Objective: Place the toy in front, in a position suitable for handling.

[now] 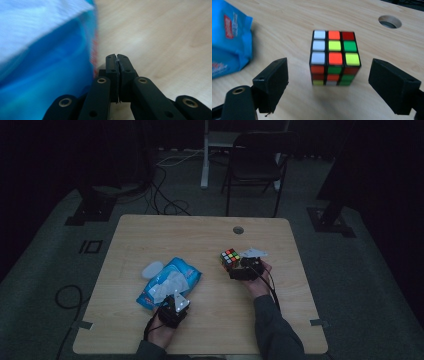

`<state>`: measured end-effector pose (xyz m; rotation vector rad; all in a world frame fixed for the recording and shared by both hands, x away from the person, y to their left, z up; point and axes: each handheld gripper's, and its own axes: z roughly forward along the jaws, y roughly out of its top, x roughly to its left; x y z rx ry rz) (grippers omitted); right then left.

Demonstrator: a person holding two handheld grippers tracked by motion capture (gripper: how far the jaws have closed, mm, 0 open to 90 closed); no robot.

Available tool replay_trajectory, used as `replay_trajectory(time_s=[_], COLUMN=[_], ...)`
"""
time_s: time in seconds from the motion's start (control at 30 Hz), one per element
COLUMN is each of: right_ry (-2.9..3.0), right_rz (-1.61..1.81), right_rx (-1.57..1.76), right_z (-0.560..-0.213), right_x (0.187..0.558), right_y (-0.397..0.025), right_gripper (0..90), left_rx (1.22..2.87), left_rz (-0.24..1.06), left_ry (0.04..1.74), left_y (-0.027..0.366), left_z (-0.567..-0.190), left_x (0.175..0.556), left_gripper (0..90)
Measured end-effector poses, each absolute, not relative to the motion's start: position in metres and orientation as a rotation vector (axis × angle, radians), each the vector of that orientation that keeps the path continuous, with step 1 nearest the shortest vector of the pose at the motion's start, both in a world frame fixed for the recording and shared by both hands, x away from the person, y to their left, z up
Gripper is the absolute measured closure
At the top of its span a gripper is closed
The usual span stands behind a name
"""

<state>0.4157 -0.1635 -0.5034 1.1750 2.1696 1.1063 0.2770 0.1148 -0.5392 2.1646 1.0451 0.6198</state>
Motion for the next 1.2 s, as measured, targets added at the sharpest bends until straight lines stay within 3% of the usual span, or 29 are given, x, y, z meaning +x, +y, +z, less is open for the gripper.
replay_trajectory(time_s=[0.37, 0.9, 1.2], right_ry=[2.205, 2.257, 2.267], right_rz=[1.039, 1.031, 1.026], right_rx=[1.18, 1.193, 1.187], right_z=[-0.512, -0.524, -0.525], right_x=[0.453, 0.465, 0.467], right_y=[-0.147, -0.146, -0.147], right_gripper=[20.5, 30.8, 33.7], left_rx=[2.153, 2.063, 2.095], left_rz=[0.687, 0.682, 0.659], left_ry=[1.104, 1.227, 1.153], left_y=[0.104, 0.113, 0.111], left_z=[-0.54, -0.54, -0.537], left_x=[0.295, 0.328, 0.321], left_gripper=[90.0, 90.0, 77.2])
